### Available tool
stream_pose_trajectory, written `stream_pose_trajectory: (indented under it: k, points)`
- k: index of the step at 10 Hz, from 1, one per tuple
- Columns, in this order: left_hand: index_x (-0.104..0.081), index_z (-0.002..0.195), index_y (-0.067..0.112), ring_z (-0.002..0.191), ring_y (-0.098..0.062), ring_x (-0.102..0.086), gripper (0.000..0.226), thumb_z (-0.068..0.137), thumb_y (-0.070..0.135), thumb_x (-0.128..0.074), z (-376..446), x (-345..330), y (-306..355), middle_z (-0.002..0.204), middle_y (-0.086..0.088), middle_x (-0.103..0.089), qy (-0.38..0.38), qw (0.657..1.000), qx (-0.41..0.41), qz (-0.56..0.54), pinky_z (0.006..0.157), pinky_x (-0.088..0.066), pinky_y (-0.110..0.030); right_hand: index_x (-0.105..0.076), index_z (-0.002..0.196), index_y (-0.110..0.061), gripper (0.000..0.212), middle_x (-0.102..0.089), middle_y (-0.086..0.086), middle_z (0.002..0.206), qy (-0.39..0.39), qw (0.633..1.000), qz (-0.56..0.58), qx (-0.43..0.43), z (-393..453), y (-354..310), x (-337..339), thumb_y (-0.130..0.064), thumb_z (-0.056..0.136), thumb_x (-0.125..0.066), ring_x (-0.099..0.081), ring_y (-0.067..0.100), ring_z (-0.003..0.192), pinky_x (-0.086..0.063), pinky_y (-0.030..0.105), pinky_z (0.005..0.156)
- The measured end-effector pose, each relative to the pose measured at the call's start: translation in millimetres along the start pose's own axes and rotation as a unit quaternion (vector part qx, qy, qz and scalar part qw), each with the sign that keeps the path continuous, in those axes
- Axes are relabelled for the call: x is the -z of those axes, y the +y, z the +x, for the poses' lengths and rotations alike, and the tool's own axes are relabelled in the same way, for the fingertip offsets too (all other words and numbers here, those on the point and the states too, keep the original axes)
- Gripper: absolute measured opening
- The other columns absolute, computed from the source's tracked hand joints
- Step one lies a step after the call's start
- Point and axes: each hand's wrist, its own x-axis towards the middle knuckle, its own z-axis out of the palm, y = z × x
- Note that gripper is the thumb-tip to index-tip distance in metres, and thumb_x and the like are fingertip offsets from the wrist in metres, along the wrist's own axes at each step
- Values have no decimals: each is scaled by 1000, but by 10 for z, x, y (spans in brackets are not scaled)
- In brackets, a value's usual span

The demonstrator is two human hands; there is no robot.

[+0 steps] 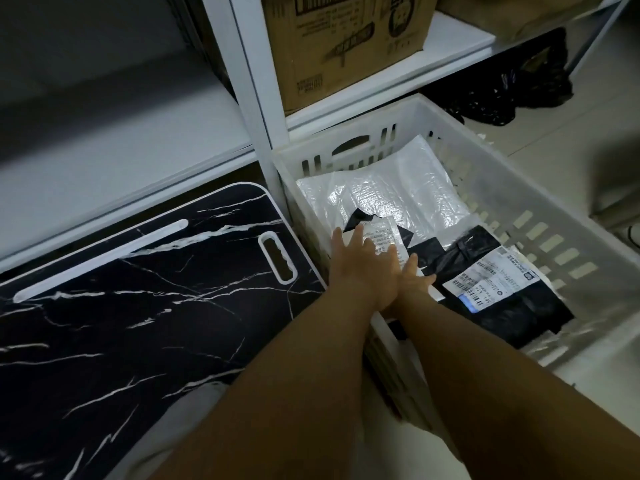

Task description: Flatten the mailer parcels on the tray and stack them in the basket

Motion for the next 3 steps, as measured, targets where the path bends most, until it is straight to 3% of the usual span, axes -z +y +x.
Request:
stream_pose_trajectory:
  k: [1, 2, 3]
  points:
    - [-24, 149, 25, 147, -28, 2, 54, 98, 43, -23, -74, -47, -24, 155, -9, -24, -11, 999, -23, -34, 116, 3, -54, -10, 154, -31, 82, 6, 1, 162, -12, 999, 32, -9, -53, 4, 196, -47, 90, -59, 8, 39, 147, -11, 68, 111]
    - [-30, 145, 19, 143, -29, -17, 48, 100, 36, -26, -153, 10, -49, 150, -11, -34, 11, 994, -28, -105, 115, -13, -50, -27, 150, -25, 67, -23, 2, 154, 56, 998, -23, 0, -227, 18, 379, -36, 91, -58, -6, 32, 146, -14, 62, 114]
    - [-41, 135, 15, 126, -29, -43, 40, 99, 31, -37, -276, 181, -68, 135, -11, -48, 16, 987, -17, -159, 103, -36, -45, -41, 141, -27, 52, -43, 2, 144, 72, 997, -7, -5, -479, 41, 636, -33, 92, -54, -26, 27, 140, -14, 58, 115]
